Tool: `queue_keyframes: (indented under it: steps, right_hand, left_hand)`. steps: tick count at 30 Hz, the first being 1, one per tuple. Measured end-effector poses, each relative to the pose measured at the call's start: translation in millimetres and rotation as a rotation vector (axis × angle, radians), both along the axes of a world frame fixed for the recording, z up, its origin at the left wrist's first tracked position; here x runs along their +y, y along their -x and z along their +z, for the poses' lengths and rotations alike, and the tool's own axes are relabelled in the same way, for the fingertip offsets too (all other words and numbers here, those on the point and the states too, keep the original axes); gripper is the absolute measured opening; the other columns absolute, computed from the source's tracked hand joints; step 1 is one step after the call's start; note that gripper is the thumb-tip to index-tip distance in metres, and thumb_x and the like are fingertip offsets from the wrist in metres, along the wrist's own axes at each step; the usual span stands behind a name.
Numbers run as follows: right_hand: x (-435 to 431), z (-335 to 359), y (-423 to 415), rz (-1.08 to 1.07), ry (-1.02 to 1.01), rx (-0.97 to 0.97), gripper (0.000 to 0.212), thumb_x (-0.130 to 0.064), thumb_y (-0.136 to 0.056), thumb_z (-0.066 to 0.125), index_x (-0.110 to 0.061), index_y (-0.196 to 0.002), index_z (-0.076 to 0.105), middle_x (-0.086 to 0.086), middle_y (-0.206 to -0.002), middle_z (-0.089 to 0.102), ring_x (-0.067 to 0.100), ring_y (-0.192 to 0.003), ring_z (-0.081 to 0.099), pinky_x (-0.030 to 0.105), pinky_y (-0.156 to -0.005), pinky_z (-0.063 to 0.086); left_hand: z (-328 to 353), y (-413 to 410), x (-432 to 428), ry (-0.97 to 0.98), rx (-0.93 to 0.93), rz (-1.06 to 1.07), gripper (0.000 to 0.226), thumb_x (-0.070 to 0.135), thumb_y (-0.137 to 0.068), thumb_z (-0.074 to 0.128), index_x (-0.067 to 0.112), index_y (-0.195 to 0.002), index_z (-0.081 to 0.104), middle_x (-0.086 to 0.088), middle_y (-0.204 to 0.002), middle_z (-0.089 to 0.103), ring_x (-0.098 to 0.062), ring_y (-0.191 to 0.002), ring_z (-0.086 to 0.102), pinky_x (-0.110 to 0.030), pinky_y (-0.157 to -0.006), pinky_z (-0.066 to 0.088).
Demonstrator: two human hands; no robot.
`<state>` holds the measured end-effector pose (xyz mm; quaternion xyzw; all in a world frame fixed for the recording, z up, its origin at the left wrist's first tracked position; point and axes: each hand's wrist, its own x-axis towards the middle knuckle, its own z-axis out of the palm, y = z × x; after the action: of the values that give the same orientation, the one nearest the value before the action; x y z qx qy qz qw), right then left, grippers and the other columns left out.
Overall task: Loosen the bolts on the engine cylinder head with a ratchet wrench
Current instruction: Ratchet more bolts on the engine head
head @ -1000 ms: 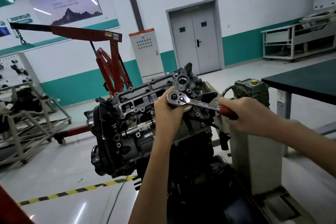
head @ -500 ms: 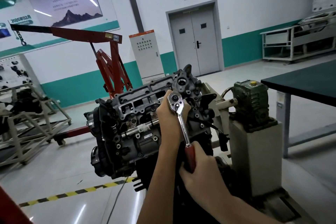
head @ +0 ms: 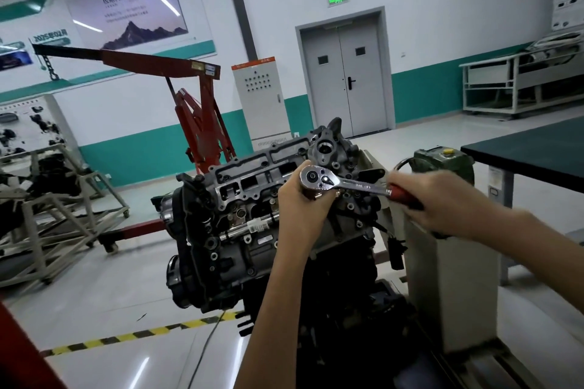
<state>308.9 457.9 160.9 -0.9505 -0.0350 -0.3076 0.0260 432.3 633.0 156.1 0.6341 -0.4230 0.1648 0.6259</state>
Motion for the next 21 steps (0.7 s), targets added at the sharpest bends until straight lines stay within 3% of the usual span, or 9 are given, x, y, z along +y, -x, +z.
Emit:
queue_keyframes:
  steps: [4, 6, 7, 9, 12, 16, 18, 21]
  right_hand:
    - [60, -57, 7, 0.039, -0.477, -0.004, 0.026, -0.009, -0.076, 0.064, -0.019, -0.091, 0.045, -0.005, -0.059, 0.052, 0.005, -0.048, 0.050, 0.028, -0.053, 0.049]
    - [101, -77, 2, 0.038, -0.699, -0.114, 0.032, -0.005, -0.073, 0.066, -0.021, -0.092, 0.045, -0.011, -0.057, 0.046, -0.004, -0.050, 0.052, 0.005, -0.049, 0.038]
    - [119, -84, -2, 0.042, -0.775, -0.128, 0.034, -0.004, -0.073, 0.066, -0.020, -0.095, 0.046, -0.013, -0.058, 0.044, -0.011, -0.053, 0.051, 0.000, -0.046, 0.031]
    - [140, -91, -11, 0.074, -0.826, -0.103, 0.032, -0.007, -0.075, 0.064, -0.019, -0.097, 0.044, -0.014, -0.061, 0.045, -0.008, -0.051, 0.050, 0.001, -0.045, 0.030]
    - [124, -84, -8, 0.065, -0.753, -0.044, 0.032, -0.009, -0.074, 0.064, -0.019, -0.096, 0.043, -0.013, -0.060, 0.045, -0.002, -0.048, 0.047, 0.004, -0.047, 0.031]
    - [53, -50, 6, 0.045, -0.372, 0.079, 0.033, -0.006, -0.075, 0.063, -0.019, -0.100, 0.046, -0.002, -0.067, 0.057, 0.016, -0.058, 0.058, 0.024, -0.056, 0.048]
    - [17, -20, 7, 0.044, -0.164, 0.125, 0.028, -0.006, -0.079, 0.061, -0.022, -0.097, 0.047, -0.009, -0.068, 0.054, 0.007, -0.057, 0.058, 0.024, -0.055, 0.052]
    - [-8, 16, 1, 0.012, 0.076, 0.025, 0.020, -0.013, -0.080, 0.061, -0.019, -0.096, 0.052, -0.011, -0.066, 0.052, 0.005, -0.054, 0.051, 0.014, -0.053, 0.038]
  left_hand:
    - [-8, 5, -5, 0.086, -0.102, 0.096, 0.034, -0.007, -0.073, 0.067, 0.022, -0.086, 0.057, 0.013, -0.073, 0.057, 0.002, -0.069, 0.053, -0.009, -0.065, 0.042]
    - [-10, 7, -9, 0.112, -0.074, 0.114, 0.037, -0.009, -0.072, 0.065, 0.024, -0.085, 0.055, 0.012, -0.071, 0.056, 0.002, -0.067, 0.051, -0.009, -0.064, 0.041]
    - [-10, 7, -10, 0.110, -0.047, 0.098, 0.031, -0.010, -0.073, 0.063, 0.019, -0.082, 0.054, 0.012, -0.067, 0.051, 0.001, -0.062, 0.047, -0.010, -0.061, 0.040]
    - [-8, 4, -9, 0.092, -0.023, 0.069, 0.026, -0.009, -0.075, 0.061, 0.013, -0.074, 0.047, 0.014, -0.062, 0.044, 0.000, -0.057, 0.038, -0.011, -0.056, 0.035]
    - [-4, 0, -4, 0.051, -0.014, 0.059, 0.039, -0.012, -0.079, 0.058, 0.022, -0.069, 0.042, 0.020, -0.059, 0.045, 0.001, -0.056, 0.036, -0.014, -0.056, 0.033]
    - [0, -1, -5, 0.027, 0.022, 0.025, 0.042, -0.016, -0.076, 0.057, 0.021, -0.063, 0.042, 0.014, -0.056, 0.045, -0.004, -0.056, 0.037, -0.023, -0.055, 0.034]
    - [2, -1, -3, 0.018, 0.028, -0.017, 0.034, -0.015, -0.074, 0.061, 0.015, -0.064, 0.048, 0.012, -0.058, 0.047, -0.005, -0.055, 0.041, -0.019, -0.055, 0.037]
    - [5, -1, 0, -0.015, 0.063, -0.038, 0.026, -0.012, -0.075, 0.066, 0.011, -0.072, 0.055, 0.006, -0.063, 0.055, -0.004, -0.057, 0.048, -0.013, -0.058, 0.041]
